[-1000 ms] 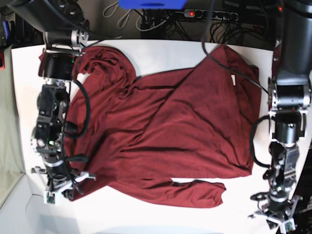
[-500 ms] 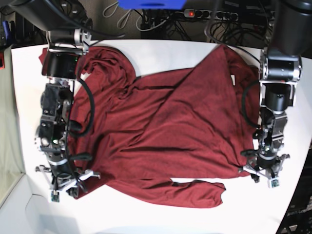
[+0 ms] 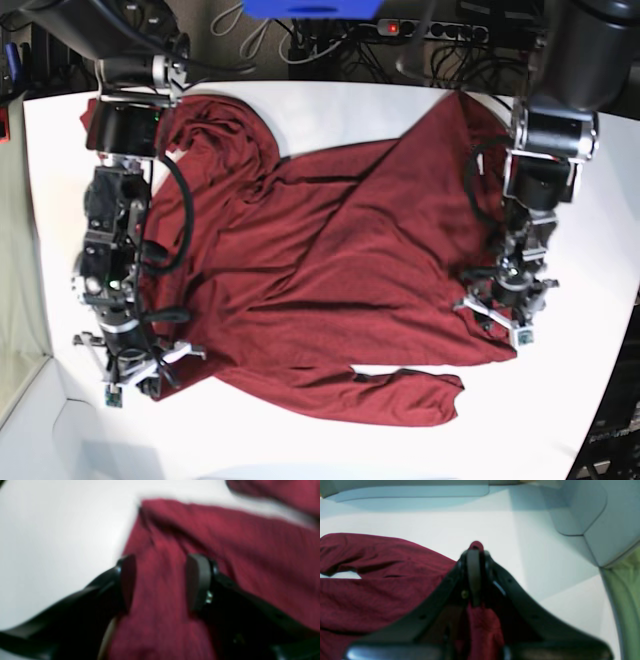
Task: Layout the t-shirt on the table in an organized manner, then fold the t-shirt properly
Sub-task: 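Grasp the shirt edge with the left gripper beside the right gripper's hold, then drag the shirt edge with the left gripper along the table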
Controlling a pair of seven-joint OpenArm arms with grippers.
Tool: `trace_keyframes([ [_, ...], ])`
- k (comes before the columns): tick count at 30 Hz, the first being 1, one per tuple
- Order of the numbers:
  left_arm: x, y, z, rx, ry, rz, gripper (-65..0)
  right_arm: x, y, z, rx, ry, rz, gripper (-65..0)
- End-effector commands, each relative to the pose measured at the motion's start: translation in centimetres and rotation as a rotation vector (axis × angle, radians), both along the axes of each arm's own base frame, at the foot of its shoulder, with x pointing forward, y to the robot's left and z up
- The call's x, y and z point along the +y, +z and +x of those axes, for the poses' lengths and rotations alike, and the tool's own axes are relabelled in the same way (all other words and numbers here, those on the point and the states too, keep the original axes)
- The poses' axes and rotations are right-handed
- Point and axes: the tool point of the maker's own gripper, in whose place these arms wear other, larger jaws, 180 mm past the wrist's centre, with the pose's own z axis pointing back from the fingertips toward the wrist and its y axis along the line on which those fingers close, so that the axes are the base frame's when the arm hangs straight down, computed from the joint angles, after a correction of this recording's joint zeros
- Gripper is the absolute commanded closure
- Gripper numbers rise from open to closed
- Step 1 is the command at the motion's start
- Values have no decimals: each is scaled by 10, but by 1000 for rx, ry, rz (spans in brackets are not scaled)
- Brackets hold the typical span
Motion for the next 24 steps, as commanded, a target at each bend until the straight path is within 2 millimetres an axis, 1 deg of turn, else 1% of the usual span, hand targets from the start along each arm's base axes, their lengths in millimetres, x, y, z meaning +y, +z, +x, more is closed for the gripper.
trace_keyframes([
  [1, 3, 6, 4, 8, -18, 27, -316, -1, 25, 8, -76, -3, -2, 0],
  [2, -2, -2, -1, 26, -33, 29, -306, -1, 25, 8, -76, -3, -2, 0],
  [3, -3, -8, -6, 43, -41, 35, -289, -1, 26, 9, -78, -3, -2, 0],
  [5, -1, -22, -20, 73, -39, 36, -257, -1, 28, 9, -81, -3, -2, 0],
  [7, -1, -36, -34, 102, -40, 35, -242, -2, 28, 9, -82, -5, -2, 0],
  [12, -3, -85, -93, 229, -46, 27, -242, -2, 32, 11, -90, -5, -3, 0],
  [14, -12, -103, -117, 302, -59, 8, -242, -4, 33, 11, -92, -9, -1, 0],
  [15, -17, -108, -127, 326, -70, -1, -241, -4, 33, 11, -92, -9, -1, 0],
  [17, -35, -109, -141, 341, -112, -23, -241, -4, 35, 12, -96, -9, -1, 0],
  [19, -55, -104, -153, 343, -155, -52, -241, -4, 36, 13, -98, -9, 0, 0],
  [20, -68, -97, -157, 339, -178, -76, -240, -4, 36, 13, -98, -9, 0, 0],
  [21, -79, -92, -165, 346, -201, -97, -240, -4, 36, 13, -98, -9, 0, 0],
  [24, -103, -64, -170, 318, -246, -145, -239, -3, 36, 13, -100, -6, -1, 0],
])
